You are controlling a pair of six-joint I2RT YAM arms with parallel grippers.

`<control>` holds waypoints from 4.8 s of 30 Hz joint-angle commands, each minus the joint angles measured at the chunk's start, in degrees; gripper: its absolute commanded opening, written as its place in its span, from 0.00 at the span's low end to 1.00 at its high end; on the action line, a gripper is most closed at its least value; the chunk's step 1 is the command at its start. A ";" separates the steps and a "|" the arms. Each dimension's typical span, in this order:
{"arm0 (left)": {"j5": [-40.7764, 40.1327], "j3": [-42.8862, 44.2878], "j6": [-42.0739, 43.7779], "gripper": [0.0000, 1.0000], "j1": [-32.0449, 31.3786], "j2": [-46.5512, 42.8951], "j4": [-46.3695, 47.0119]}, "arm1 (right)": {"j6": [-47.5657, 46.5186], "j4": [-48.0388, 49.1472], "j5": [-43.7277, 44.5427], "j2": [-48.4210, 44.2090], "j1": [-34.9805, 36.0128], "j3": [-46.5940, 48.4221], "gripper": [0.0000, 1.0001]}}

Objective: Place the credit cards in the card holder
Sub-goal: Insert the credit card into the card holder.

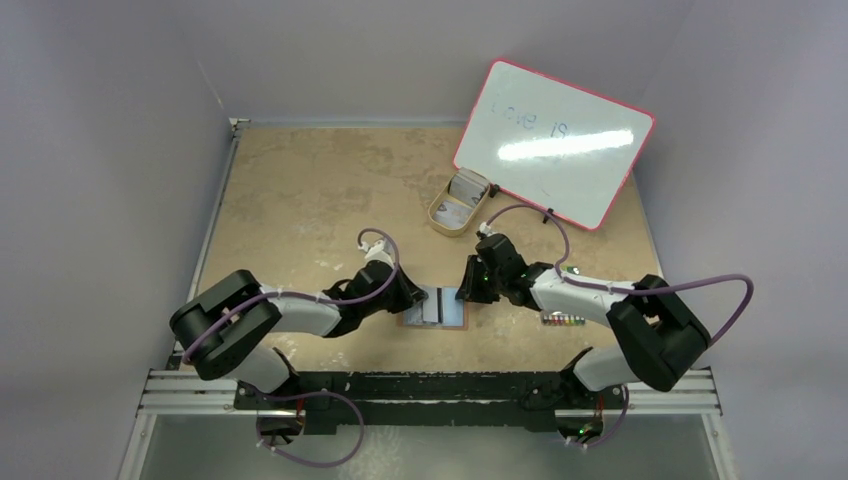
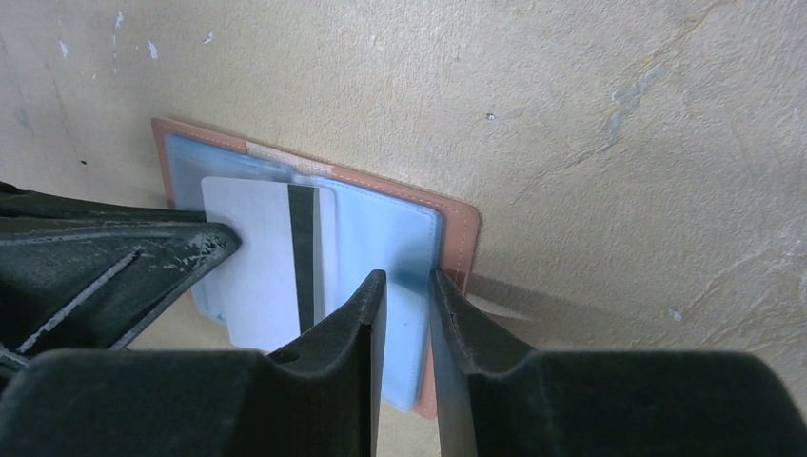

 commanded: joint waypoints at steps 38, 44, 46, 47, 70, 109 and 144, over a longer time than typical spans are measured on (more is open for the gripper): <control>-0.69 5.35 -3.85 0.38 -3.97 2.59 -4.64 | 3.03 1.15 -1.52 -4.49 0.48 -3.62 0.27; -0.31 7.10 -4.72 0.38 -4.93 3.12 -3.62 | 3.14 2.37 -1.97 -3.71 0.48 -4.00 0.26; -0.30 7.51 -4.92 0.38 -5.27 3.02 -3.07 | 3.07 2.44 -1.90 -3.80 0.48 -4.10 0.26; -0.27 7.76 -5.12 0.39 -5.46 2.95 -2.74 | 3.06 2.54 -1.88 -3.88 0.48 -4.04 0.26; -9.00 8.33 -2.26 0.41 -5.98 -7.65 -19.22 | 4.37 -0.60 -1.34 -10.61 0.48 -2.96 0.38; -11.99 7.82 0.31 0.34 -5.41 -6.42 -29.59 | 6.26 12.33 -9.44 -3.65 0.48 -5.43 0.47; -11.06 8.00 0.22 0.31 -5.41 -6.14 -28.87 | 7.50 18.94 -17.17 -7.52 0.55 -4.81 0.47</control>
